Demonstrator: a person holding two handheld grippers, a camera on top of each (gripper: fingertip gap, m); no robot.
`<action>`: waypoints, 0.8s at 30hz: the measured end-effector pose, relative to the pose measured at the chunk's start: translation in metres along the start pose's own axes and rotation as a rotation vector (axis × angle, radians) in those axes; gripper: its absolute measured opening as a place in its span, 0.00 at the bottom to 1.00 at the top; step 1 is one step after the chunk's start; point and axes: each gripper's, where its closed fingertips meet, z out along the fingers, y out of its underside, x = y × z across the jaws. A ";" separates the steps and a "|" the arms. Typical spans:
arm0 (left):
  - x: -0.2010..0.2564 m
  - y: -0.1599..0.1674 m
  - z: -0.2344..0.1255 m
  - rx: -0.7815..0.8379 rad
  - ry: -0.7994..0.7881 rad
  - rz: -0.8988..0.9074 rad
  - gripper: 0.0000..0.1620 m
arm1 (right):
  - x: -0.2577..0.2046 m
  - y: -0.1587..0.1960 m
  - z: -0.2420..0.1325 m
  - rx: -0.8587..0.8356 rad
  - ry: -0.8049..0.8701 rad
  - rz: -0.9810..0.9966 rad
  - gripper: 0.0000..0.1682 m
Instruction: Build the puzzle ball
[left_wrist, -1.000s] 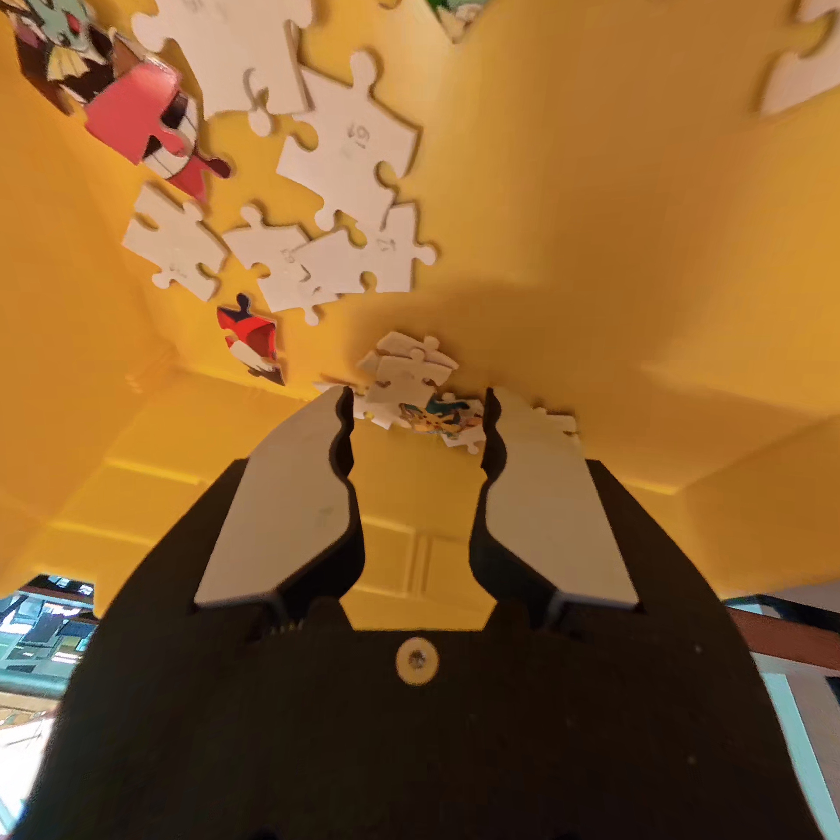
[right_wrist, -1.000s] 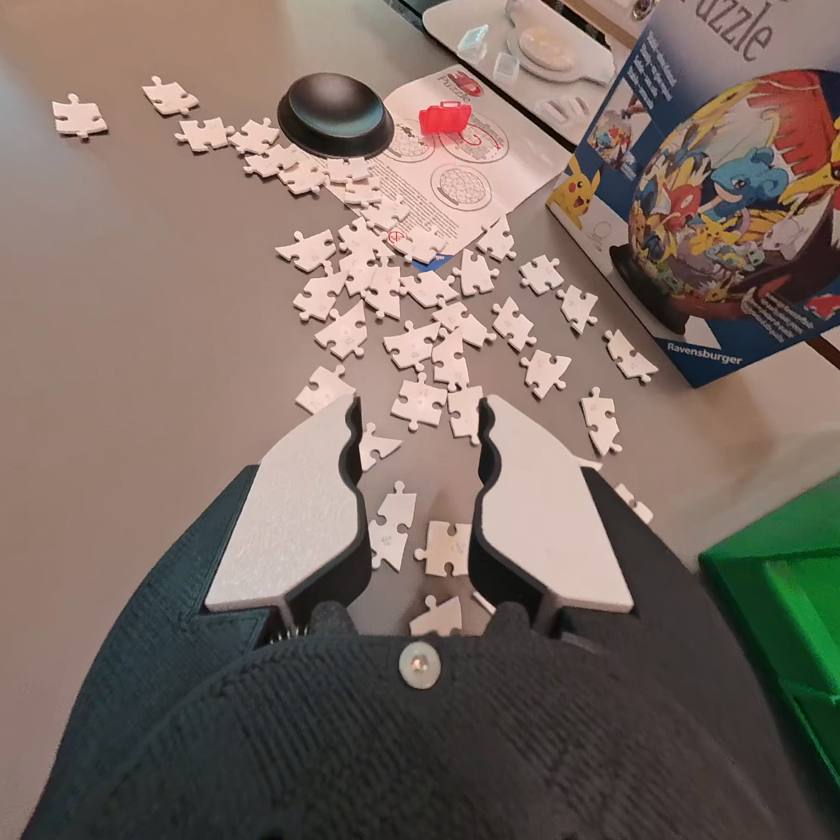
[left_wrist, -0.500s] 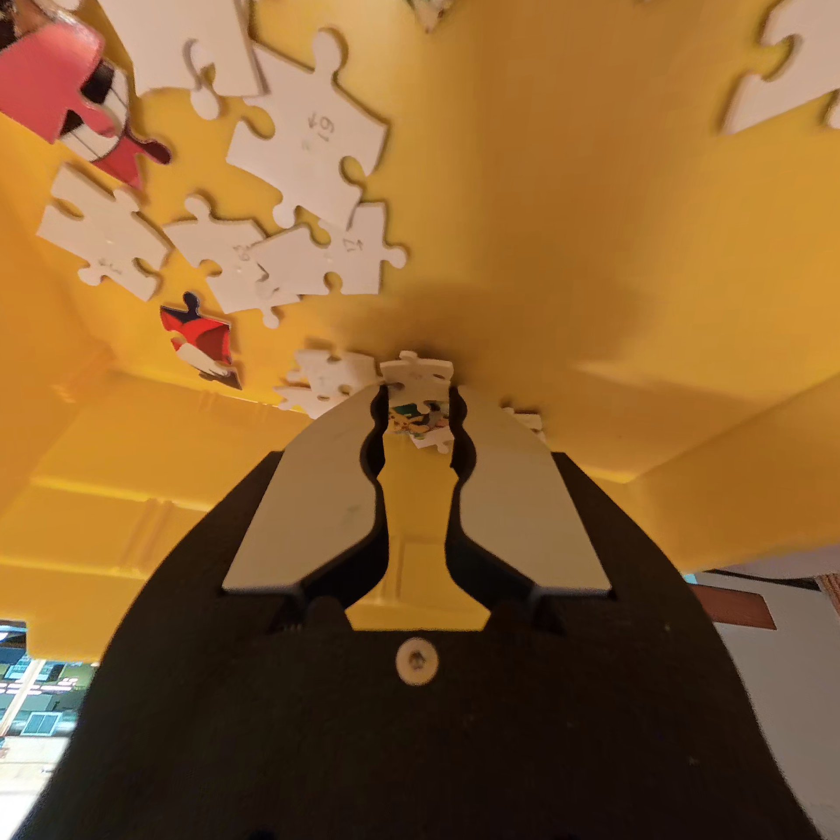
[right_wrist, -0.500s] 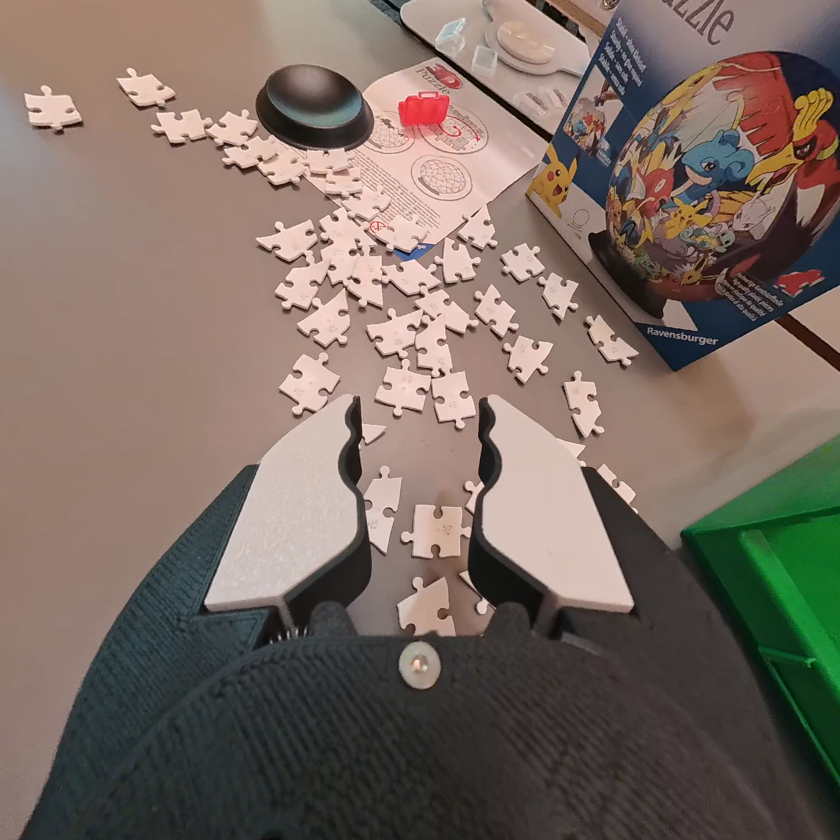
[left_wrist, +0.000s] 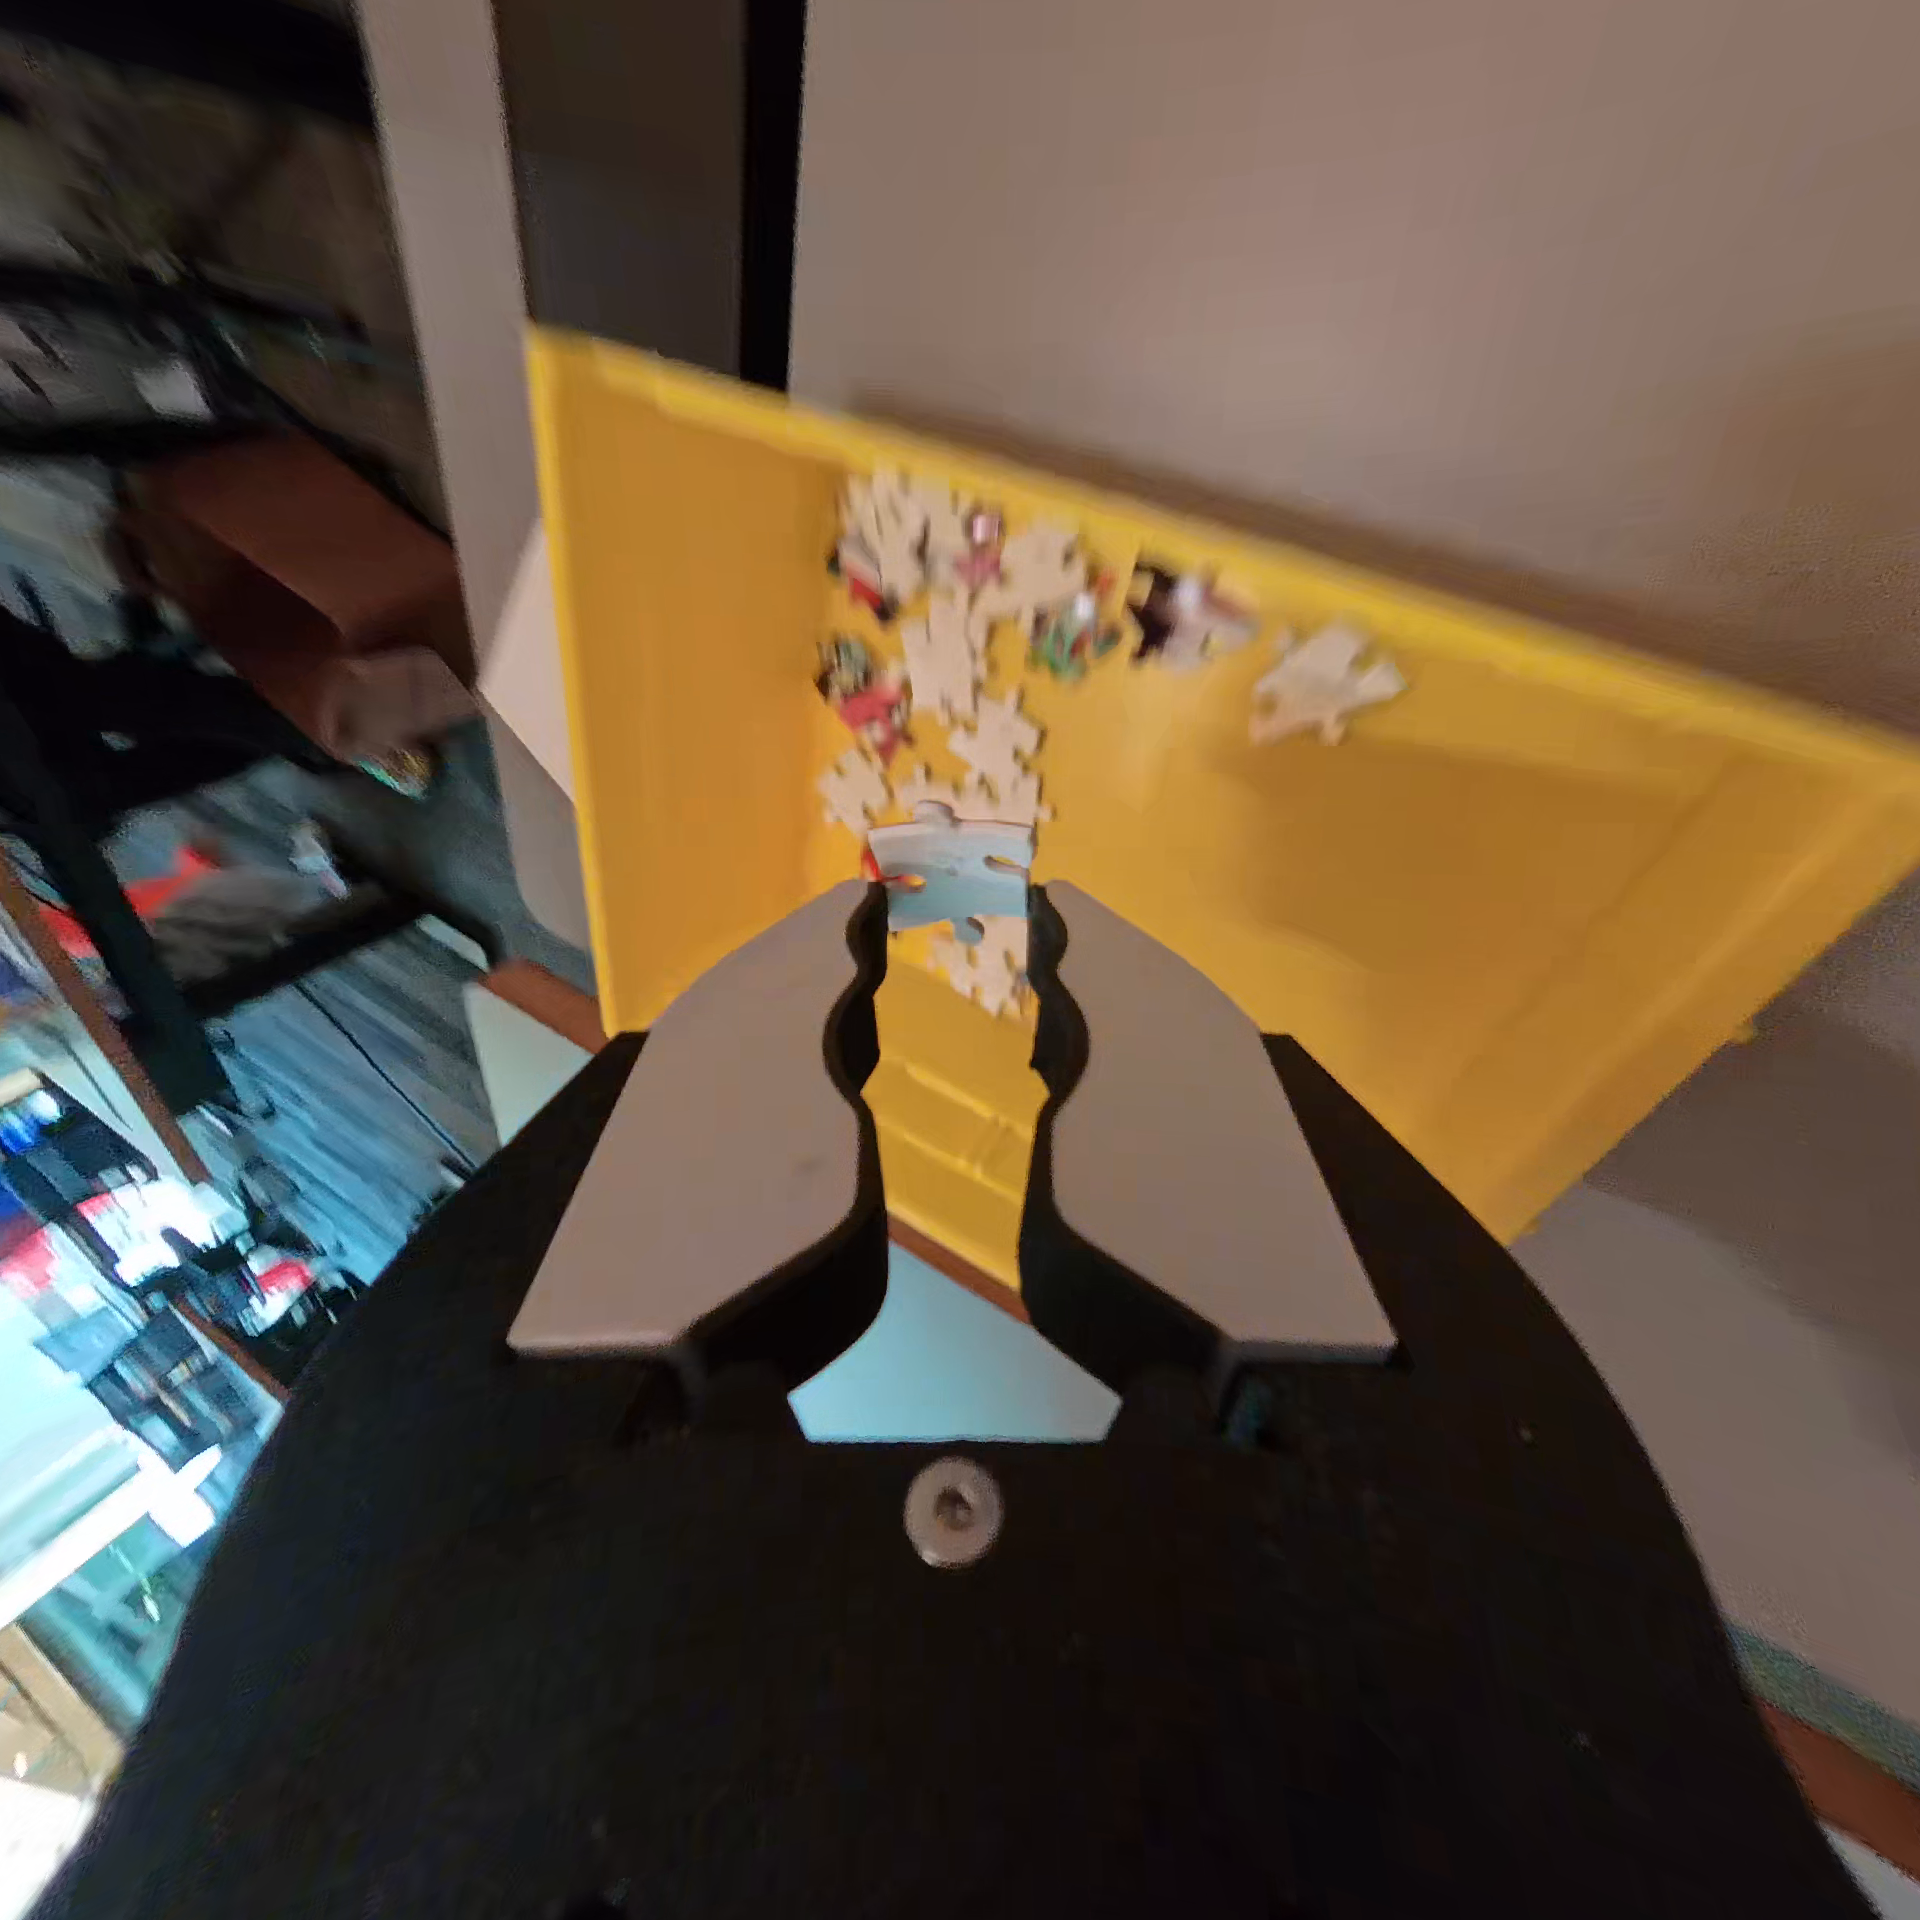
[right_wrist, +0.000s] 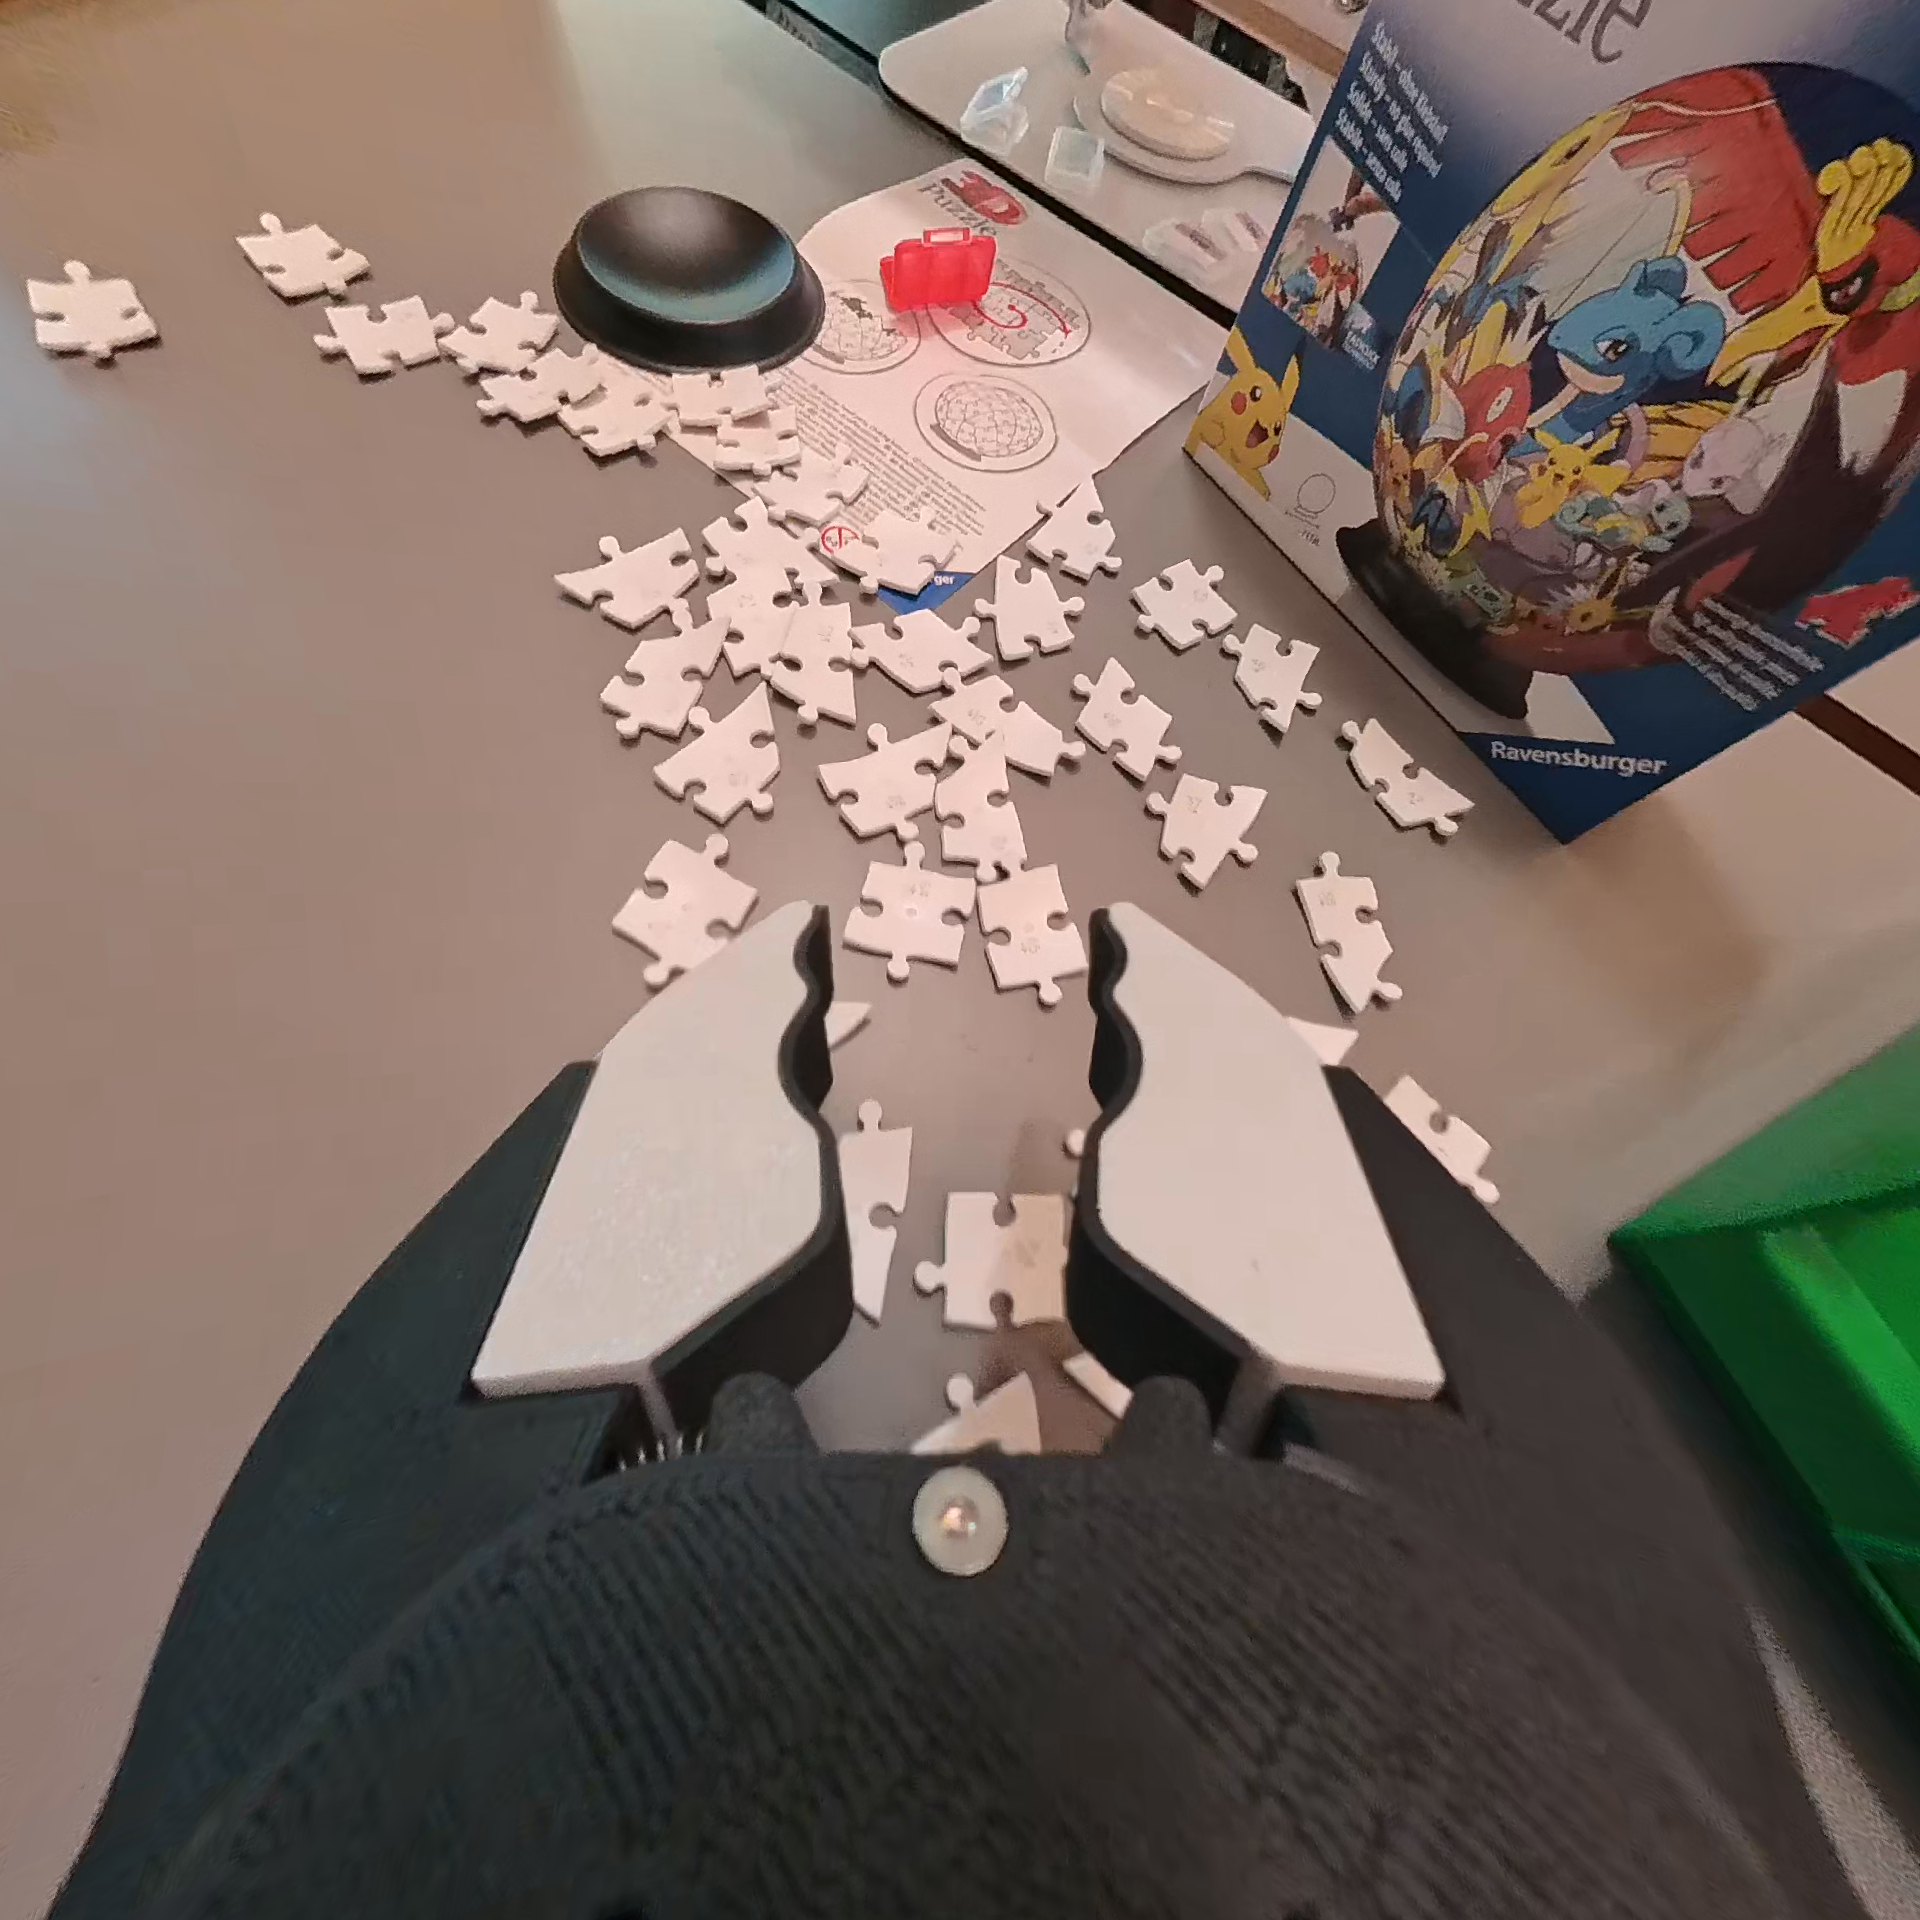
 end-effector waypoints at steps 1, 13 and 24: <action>0.005 -0.019 -0.010 0.053 -0.018 0.023 0.15 | -0.001 -0.002 0.005 0.005 -0.005 0.005 0.28; 0.143 -0.266 -0.048 0.615 -0.059 0.295 0.15 | -0.007 -0.005 0.049 -0.056 -0.005 -0.115 0.28; 0.247 -0.400 -0.019 0.719 -0.071 0.516 0.15 | 0.021 -0.003 0.022 0.048 0.046 -0.040 0.28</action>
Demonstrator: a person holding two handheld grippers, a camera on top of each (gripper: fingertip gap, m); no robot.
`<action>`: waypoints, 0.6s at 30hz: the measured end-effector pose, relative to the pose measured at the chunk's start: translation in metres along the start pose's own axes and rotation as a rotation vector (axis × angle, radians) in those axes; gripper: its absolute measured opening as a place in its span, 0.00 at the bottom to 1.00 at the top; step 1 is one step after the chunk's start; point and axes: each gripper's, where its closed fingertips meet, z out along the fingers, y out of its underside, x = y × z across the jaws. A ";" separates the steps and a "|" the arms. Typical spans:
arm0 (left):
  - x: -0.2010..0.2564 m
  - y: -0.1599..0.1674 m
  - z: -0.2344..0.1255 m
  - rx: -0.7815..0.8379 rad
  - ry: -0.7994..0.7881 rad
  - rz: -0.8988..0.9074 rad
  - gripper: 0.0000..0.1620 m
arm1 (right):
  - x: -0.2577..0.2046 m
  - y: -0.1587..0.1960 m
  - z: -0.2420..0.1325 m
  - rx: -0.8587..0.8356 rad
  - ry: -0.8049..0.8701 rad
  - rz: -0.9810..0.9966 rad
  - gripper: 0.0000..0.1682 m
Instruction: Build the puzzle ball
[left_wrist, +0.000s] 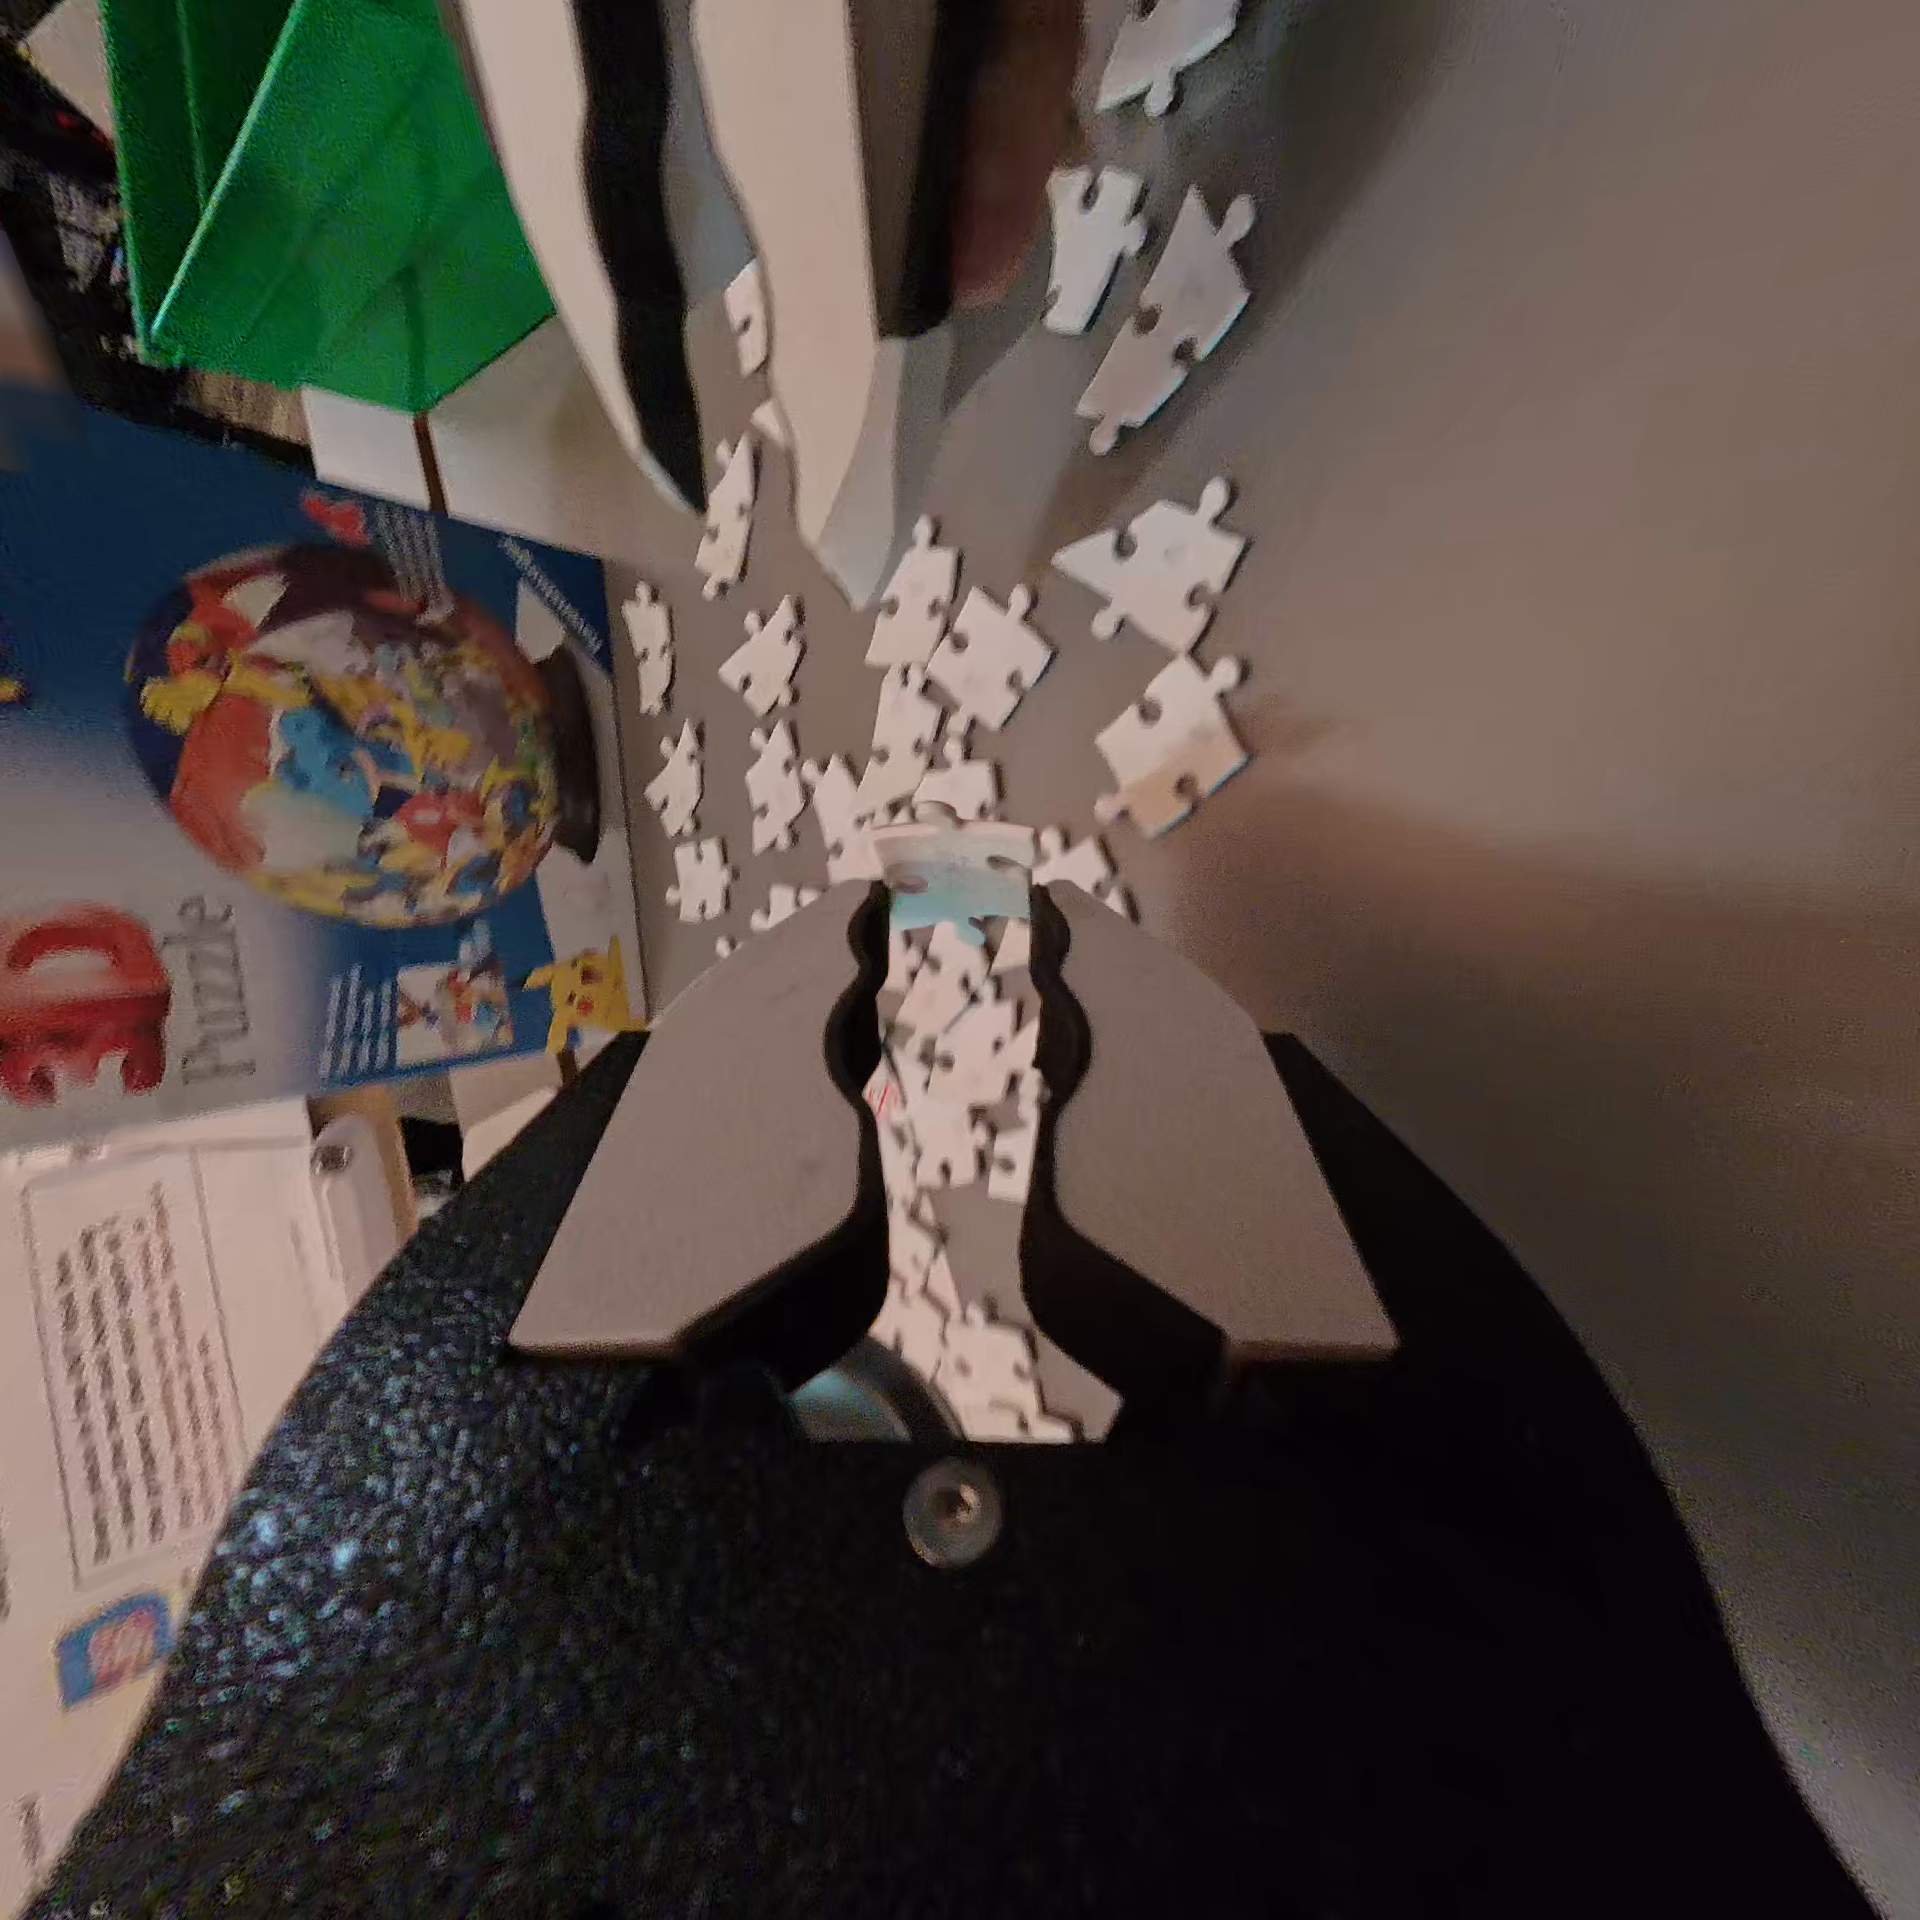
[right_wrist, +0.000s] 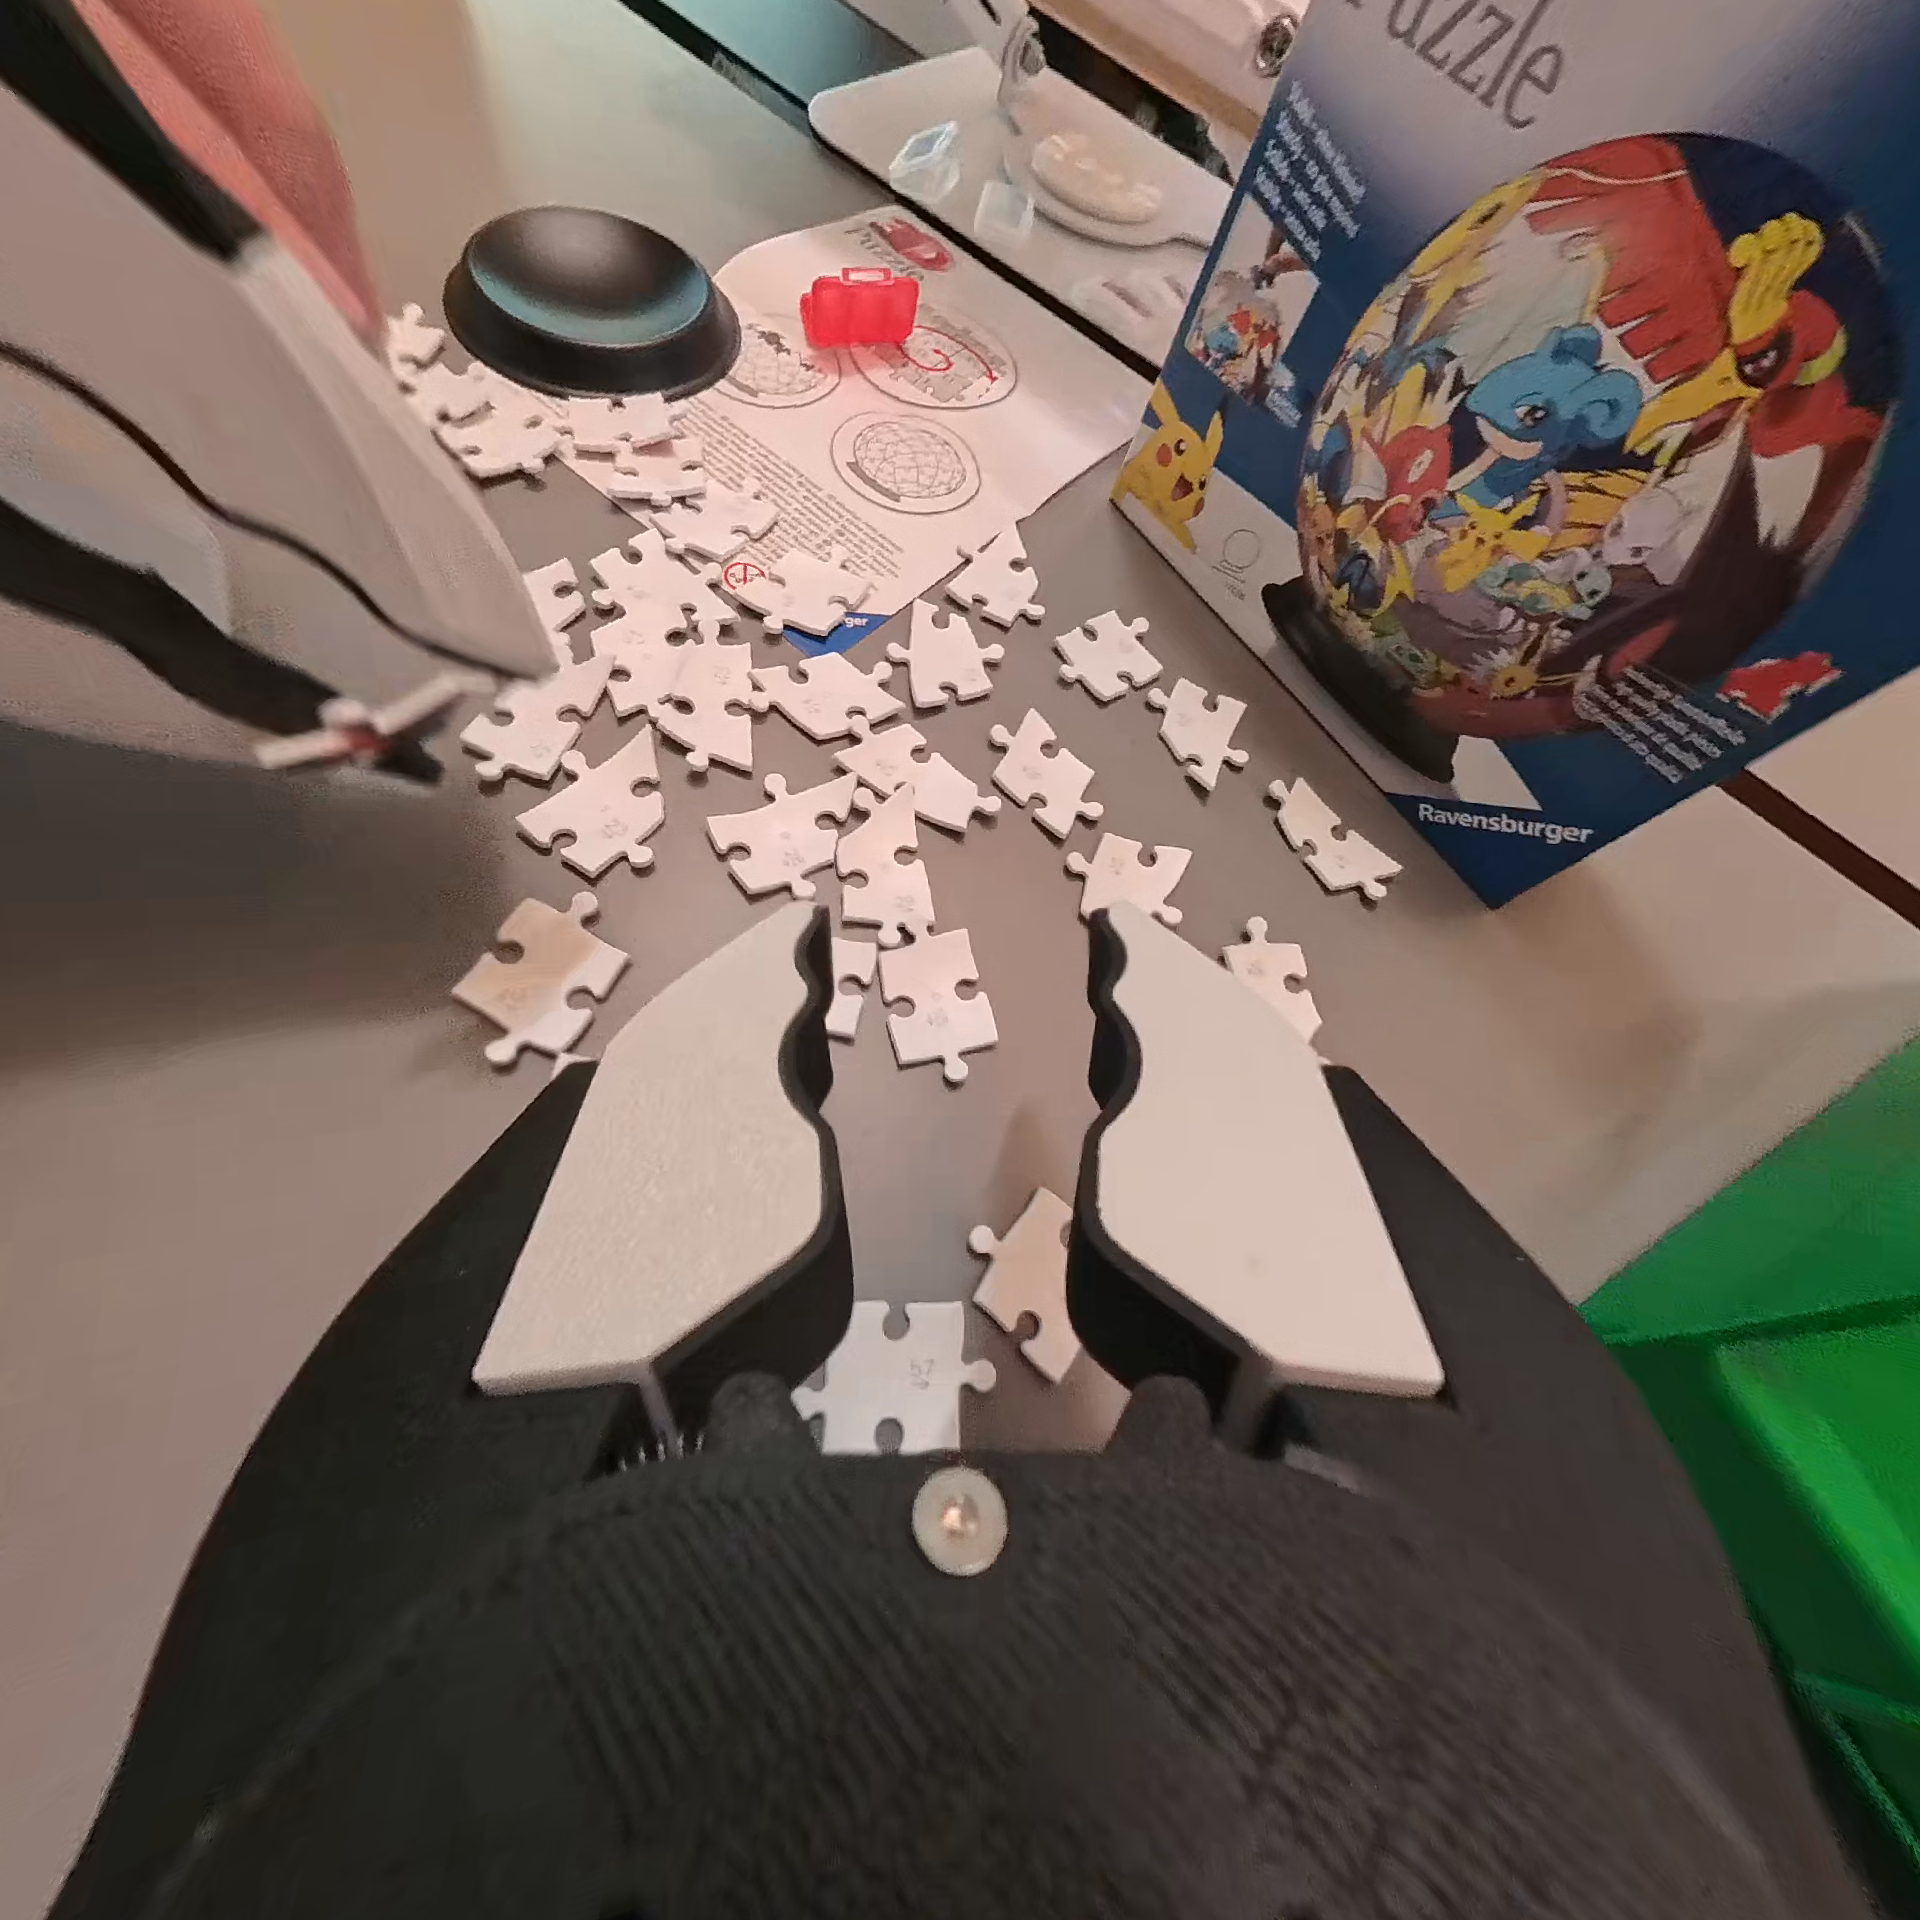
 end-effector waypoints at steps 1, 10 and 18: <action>0.003 -0.004 0.007 0.000 0.013 0.007 0.15 | 0.001 0.001 -0.002 0.013 0.001 0.006 0.28; 0.006 0.000 0.040 -0.128 0.070 0.107 0.15 | 0.010 0.012 -0.006 0.074 -0.008 0.088 0.28; -0.003 0.008 0.048 -0.220 0.086 0.403 0.16 | 0.017 0.014 -0.008 0.094 0.001 0.102 0.28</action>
